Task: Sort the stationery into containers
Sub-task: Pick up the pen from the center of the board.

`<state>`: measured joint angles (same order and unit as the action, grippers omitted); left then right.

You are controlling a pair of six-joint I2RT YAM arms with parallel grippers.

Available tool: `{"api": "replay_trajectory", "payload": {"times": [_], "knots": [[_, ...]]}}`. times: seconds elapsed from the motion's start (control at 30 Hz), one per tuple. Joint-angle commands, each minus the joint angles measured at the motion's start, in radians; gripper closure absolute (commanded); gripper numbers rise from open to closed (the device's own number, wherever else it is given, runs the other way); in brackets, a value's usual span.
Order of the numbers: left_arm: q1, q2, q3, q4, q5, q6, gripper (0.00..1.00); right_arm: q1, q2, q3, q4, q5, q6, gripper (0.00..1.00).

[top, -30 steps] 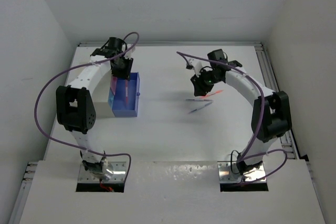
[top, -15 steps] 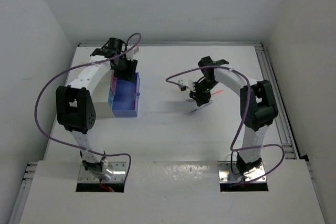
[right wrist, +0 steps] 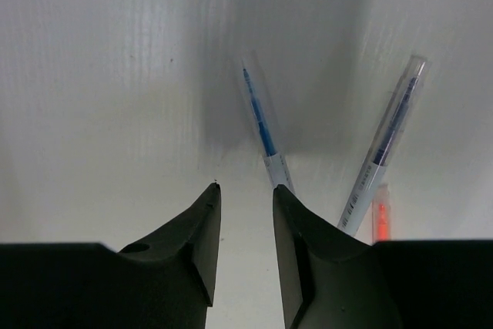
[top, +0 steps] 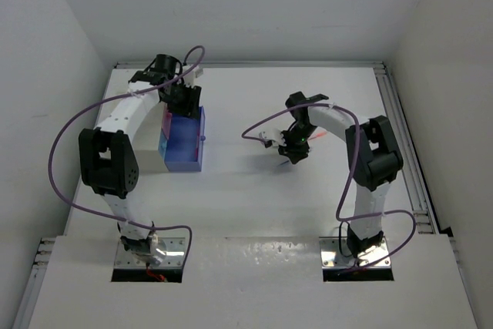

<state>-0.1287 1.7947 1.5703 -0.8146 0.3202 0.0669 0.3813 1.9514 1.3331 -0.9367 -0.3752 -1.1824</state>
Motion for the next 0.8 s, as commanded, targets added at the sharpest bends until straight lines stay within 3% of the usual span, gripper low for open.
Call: {"api": "replay_trajectory", "payload": {"times": [0.0, 0.4, 0.7, 0.77], "knots": [[0.020, -0.060, -0.016, 0.009, 0.040, 0.007, 0.51, -0.007, 0.015, 0.032, 0.018, -0.001, -0.023, 0.67], [0.050, -0.067, -0.019, 0.011, 0.080, 0.008, 0.51, -0.013, 0.073, -0.012, 0.096, 0.084, -0.054, 0.70], [0.063, -0.096, -0.033, 0.023, 0.123, 0.008, 0.51, 0.037, -0.058, -0.202, 0.141, 0.124, -0.057, 1.00], [0.070, -0.118, -0.038, 0.029, 0.144, 0.010, 0.51, 0.065, -0.103, -0.235, 0.134, 0.114, -0.031, 1.00]]}}
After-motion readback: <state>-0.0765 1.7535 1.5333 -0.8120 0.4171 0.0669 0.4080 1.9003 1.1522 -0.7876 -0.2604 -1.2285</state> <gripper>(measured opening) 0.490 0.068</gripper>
